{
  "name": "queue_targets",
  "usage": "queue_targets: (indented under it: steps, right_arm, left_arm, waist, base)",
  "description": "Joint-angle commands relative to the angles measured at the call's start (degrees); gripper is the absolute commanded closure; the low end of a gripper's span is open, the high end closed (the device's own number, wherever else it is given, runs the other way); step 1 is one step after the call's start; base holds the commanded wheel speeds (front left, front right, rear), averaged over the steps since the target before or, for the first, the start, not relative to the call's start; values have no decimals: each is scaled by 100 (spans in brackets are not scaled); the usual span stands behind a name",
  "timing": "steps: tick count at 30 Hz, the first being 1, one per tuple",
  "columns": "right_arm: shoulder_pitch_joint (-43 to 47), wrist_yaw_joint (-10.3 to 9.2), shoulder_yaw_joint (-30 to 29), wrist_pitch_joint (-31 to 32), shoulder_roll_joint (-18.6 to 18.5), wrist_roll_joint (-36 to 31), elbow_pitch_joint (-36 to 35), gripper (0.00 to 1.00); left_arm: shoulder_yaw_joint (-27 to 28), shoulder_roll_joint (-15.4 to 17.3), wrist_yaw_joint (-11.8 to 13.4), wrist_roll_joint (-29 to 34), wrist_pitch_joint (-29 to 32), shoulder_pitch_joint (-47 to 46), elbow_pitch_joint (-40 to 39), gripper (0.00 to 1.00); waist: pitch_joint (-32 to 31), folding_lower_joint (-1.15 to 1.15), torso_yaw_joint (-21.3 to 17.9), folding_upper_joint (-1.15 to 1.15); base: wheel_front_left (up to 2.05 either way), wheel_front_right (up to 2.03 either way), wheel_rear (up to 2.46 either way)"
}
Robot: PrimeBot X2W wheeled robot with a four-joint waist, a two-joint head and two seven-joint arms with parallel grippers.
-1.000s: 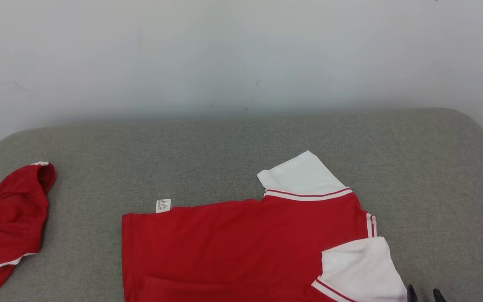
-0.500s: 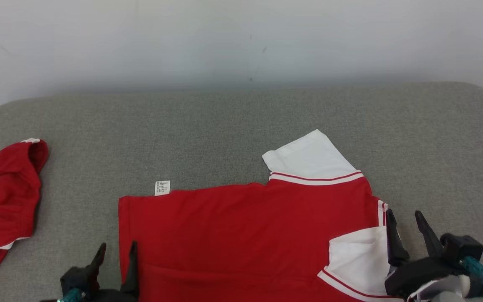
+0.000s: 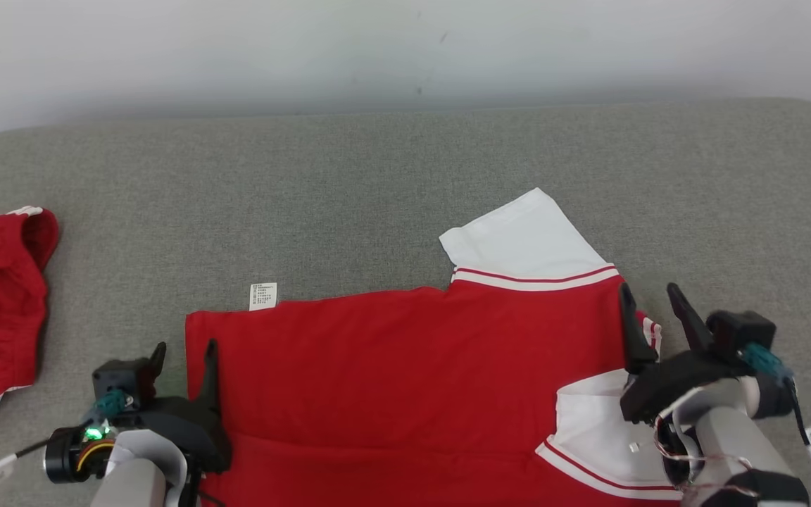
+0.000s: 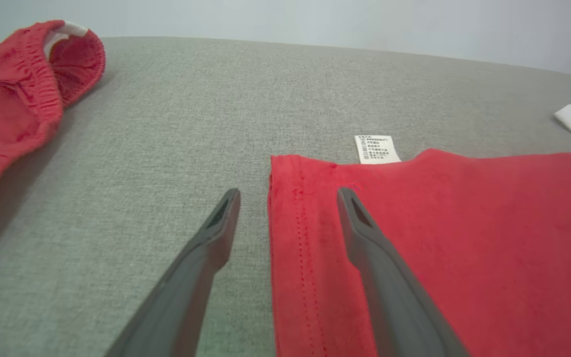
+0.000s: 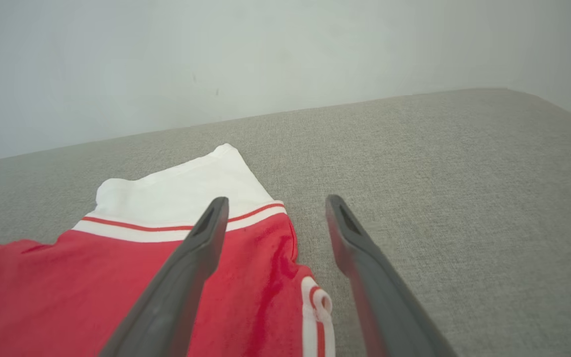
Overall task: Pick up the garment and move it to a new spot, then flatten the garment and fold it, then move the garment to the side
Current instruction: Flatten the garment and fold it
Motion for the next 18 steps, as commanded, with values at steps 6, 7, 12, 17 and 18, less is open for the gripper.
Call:
queue_targets:
  steps: [6,7,12,17,18]
  right_arm:
    - [-721,-16,437,291,-106,63,574,0]
    - [-815,-16,506,346,-129,52,635,0]
    - [-1225,-16,858,582,-179,169,912,0]
    - [-1610,-16,1269,971,-279,260,1195,0]
    - [-1687,-16,1332,1039,-307,272,1248,0]
  left_arm:
    - [68,14,26,-223,113,-525,663,0]
    - [46,12,24,-234,112,-579,735,0]
    - [-89,-5,15,-315,113,-826,1044,0]
    - [-228,-63,11,-373,45,-1057,1165,2]
    - [-275,-75,10,-375,31,-1094,1184,12]
  waist:
    - [66,-2,-2,-1]
    - [78,-2,6,-1]
    - [179,-2,77,-1]
    - [363,-2,163,-1]
    - [406,-2,185,-1]
  base:
    - [0,0,0]
    - [0,0,0]
    - [0,0,0]
    - [0,0,0]
    - [0,0,0]
